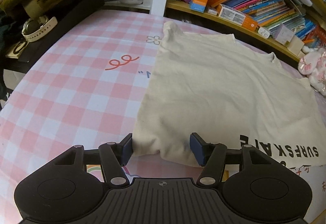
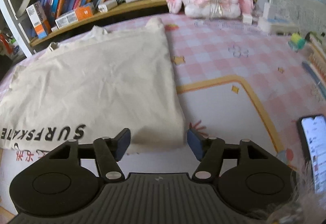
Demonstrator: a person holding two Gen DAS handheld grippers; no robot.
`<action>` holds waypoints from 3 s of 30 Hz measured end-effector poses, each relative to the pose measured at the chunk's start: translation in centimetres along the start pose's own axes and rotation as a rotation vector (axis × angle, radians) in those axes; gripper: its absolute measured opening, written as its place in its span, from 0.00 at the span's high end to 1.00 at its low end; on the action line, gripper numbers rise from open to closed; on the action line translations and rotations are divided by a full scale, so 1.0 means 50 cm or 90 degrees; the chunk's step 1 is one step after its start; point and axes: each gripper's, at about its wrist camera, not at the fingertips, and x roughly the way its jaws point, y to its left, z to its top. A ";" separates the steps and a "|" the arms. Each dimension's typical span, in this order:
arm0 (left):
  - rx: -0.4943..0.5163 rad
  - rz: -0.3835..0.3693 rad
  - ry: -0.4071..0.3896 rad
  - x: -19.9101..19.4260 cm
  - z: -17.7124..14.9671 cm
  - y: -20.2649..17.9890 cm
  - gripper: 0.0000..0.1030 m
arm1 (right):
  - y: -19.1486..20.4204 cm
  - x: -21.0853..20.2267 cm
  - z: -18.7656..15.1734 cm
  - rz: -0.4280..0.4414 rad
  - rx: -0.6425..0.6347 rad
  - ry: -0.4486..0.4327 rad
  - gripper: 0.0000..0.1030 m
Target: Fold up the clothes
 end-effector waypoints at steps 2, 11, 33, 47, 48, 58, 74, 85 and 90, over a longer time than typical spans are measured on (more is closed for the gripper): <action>0.000 0.001 0.001 -0.001 -0.001 -0.005 0.50 | -0.005 -0.004 -0.002 0.007 0.000 -0.005 0.55; -0.023 -0.014 -0.022 -0.041 0.003 -0.023 0.88 | 0.003 -0.054 0.022 0.058 -0.041 -0.048 0.92; -0.061 0.094 -0.044 -0.097 -0.048 -0.062 0.17 | 0.003 -0.068 0.008 0.012 -0.110 -0.071 0.20; -0.082 0.100 -0.023 -0.144 -0.118 -0.096 0.13 | 0.035 -0.087 -0.040 0.025 -0.165 -0.072 0.12; -0.081 0.100 -0.020 -0.146 -0.121 -0.097 0.13 | 0.037 -0.088 -0.044 0.027 -0.167 -0.071 0.12; -0.084 0.073 -0.004 -0.146 -0.124 -0.088 0.12 | 0.055 -0.102 -0.075 0.030 -0.179 -0.061 0.09; -0.201 -0.112 0.061 -0.099 -0.061 0.035 0.12 | 0.240 -0.095 -0.093 0.013 -0.202 -0.067 0.09; -0.165 -0.180 0.085 -0.068 0.003 0.123 0.12 | 0.467 -0.076 -0.121 0.072 -0.322 -0.079 0.12; -0.186 -0.206 0.091 -0.058 0.017 0.173 0.12 | 0.595 -0.061 -0.134 0.115 -0.439 -0.092 0.19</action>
